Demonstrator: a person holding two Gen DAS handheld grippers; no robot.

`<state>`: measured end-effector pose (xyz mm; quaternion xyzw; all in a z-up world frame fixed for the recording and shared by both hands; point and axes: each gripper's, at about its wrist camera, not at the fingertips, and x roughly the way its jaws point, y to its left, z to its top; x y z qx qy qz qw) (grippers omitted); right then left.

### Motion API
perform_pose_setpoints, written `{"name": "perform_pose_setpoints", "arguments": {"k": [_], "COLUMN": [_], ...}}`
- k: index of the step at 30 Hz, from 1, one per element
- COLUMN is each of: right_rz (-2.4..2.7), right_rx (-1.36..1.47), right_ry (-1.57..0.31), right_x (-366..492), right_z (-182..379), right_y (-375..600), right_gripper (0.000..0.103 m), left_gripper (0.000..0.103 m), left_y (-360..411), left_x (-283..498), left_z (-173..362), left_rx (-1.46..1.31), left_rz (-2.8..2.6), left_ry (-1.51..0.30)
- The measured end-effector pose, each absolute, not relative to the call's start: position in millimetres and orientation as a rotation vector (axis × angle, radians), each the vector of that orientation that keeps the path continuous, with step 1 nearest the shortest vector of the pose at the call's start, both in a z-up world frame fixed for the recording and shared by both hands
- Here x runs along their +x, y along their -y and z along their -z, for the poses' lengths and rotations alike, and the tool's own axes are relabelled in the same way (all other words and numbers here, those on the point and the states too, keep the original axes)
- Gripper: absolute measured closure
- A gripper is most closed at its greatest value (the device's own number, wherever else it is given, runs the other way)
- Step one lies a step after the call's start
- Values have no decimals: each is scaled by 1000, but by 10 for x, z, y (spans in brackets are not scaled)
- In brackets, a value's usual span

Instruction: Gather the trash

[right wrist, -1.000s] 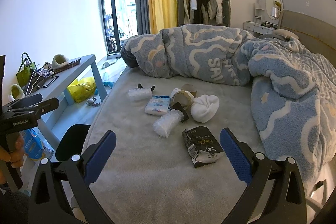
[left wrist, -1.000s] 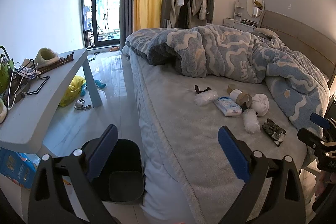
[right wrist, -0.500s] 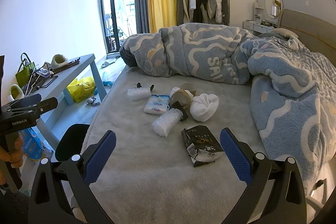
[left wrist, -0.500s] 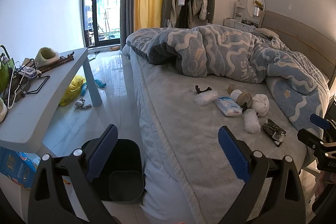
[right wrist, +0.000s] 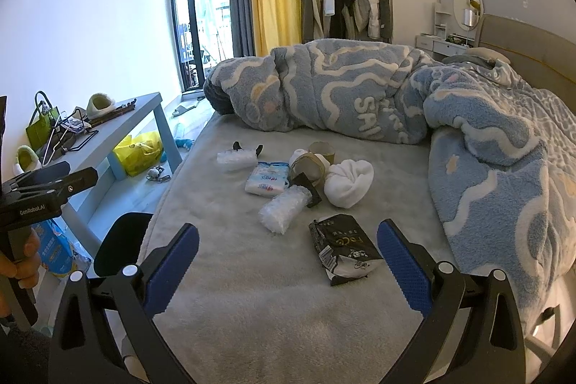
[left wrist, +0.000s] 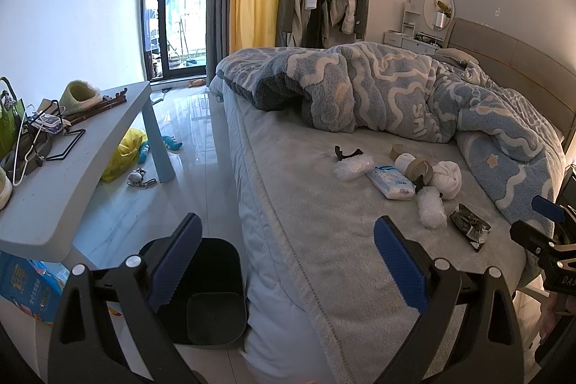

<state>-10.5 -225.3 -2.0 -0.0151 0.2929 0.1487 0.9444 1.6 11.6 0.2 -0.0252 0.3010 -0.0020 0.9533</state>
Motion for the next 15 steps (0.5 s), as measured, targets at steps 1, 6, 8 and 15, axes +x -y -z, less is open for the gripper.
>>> {"name": "perform_pose_setpoints", "arguments": {"k": [1, 6, 8, 15], "right_rz": [-303, -302, -301, -301], "right_rx": [-31, -33, -32, -36], "right_ry": [-597, -598, -599, -601], "right_x": [-105, -105, -105, -100], "right_z": [24, 11, 21, 31], "right_y": [2252, 2249, 2253, 2252], "right_gripper": [3, 3, 3, 3], "left_gripper": [5, 5, 5, 5], "left_y": [-112, -114, -113, -133], "left_x": [18, 18, 18, 12], "left_z": [-2, -2, -2, 3], "left_rx": [-50, -51, -51, -52], "left_rz": [4, 4, 4, 1], "left_ry": [-612, -612, -612, -614]}}
